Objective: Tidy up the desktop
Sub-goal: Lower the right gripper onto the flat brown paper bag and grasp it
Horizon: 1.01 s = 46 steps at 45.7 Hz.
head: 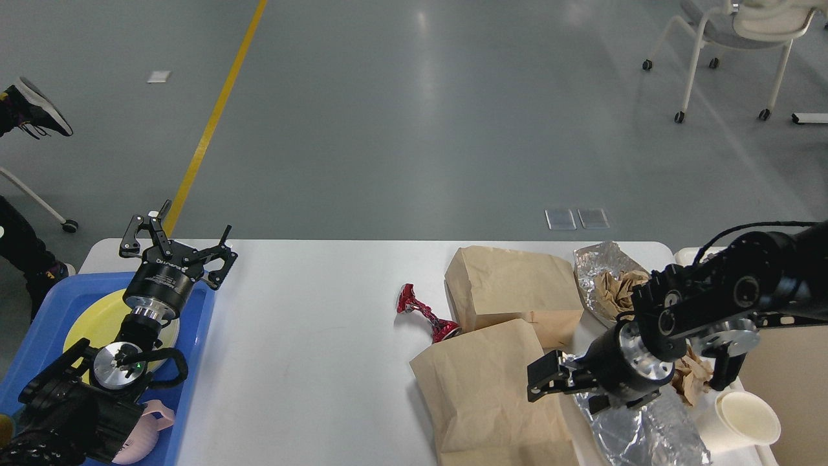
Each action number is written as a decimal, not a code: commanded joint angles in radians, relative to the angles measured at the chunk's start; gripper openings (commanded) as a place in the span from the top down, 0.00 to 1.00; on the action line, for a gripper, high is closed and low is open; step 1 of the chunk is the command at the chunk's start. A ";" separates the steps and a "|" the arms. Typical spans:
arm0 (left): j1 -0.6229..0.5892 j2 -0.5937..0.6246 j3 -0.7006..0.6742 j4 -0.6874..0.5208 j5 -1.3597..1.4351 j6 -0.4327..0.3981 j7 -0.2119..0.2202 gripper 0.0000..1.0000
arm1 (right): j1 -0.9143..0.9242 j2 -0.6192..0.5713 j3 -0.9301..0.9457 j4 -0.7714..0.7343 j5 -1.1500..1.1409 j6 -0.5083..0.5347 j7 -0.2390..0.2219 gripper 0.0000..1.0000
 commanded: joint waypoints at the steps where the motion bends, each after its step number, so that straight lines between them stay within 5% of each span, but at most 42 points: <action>1: -0.002 0.000 0.000 0.000 0.000 -0.001 0.000 0.00 | -0.093 0.029 0.046 -0.050 0.020 -0.040 0.001 0.00; 27: 0.000 0.000 0.000 0.000 0.000 -0.001 0.000 0.00 | -0.259 0.084 0.076 -0.140 0.025 -0.159 0.011 0.03; 35: -0.002 0.000 0.000 0.000 0.000 -0.001 0.000 0.00 | -0.280 0.086 0.076 -0.144 0.024 -0.189 0.014 0.60; 41: 0.000 0.000 0.000 0.000 0.000 -0.001 0.000 0.00 | -0.285 0.086 0.076 -0.145 0.022 -0.192 0.014 0.74; 44: 0.000 0.000 0.000 0.000 0.000 -0.001 0.000 0.00 | -0.289 0.086 0.076 -0.145 0.021 -0.191 0.014 1.00; 46: -0.002 0.000 0.000 0.000 0.000 -0.001 0.000 0.00 | -0.291 0.086 0.078 -0.145 0.022 -0.191 0.012 1.00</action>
